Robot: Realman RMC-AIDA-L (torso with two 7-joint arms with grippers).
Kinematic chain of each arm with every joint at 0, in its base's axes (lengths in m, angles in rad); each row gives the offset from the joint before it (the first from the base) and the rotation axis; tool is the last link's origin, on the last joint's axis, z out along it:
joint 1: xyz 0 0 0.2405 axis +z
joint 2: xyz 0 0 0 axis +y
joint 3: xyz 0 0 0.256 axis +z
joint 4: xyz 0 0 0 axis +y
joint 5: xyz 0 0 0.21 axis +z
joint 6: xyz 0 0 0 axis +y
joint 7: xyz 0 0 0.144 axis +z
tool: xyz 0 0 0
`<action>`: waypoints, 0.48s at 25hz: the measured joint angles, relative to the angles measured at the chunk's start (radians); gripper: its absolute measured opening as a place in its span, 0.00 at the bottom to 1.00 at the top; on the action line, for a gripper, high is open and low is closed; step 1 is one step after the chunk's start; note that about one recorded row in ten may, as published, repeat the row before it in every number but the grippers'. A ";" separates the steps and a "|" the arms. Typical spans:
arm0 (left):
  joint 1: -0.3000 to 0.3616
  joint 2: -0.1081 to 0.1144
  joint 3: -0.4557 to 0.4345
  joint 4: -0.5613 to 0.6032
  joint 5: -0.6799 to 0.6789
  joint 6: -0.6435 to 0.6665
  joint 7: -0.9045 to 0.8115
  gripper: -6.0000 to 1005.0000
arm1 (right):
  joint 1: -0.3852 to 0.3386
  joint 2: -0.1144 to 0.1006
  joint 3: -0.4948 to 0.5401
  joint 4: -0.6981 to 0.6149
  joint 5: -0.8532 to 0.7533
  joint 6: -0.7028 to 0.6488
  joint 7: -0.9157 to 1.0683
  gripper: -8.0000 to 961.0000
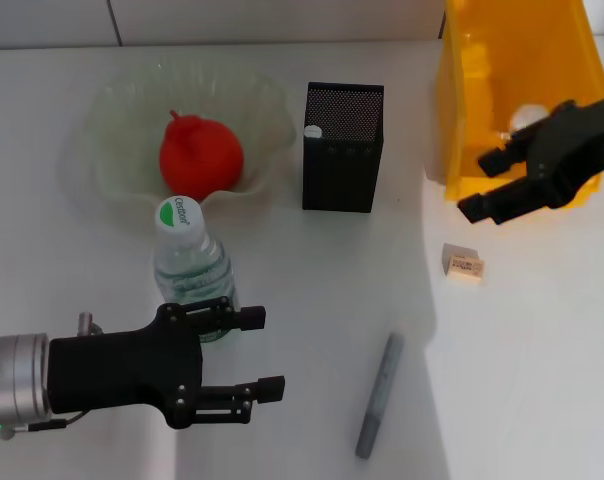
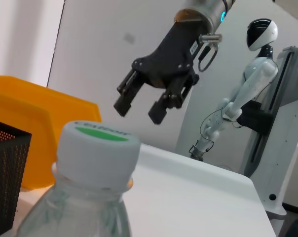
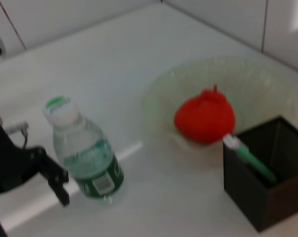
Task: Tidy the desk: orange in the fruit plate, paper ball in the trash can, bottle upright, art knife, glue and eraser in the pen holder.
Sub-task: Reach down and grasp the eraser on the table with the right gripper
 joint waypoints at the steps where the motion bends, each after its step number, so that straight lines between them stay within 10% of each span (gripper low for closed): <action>1: -0.002 0.000 0.000 0.000 0.000 0.000 0.000 0.81 | 0.019 0.011 -0.029 -0.042 -0.124 -0.053 0.053 0.69; 12: -0.006 -0.002 0.001 0.000 0.000 -0.003 0.000 0.81 | 0.068 0.022 -0.208 0.195 -0.294 0.113 0.111 0.69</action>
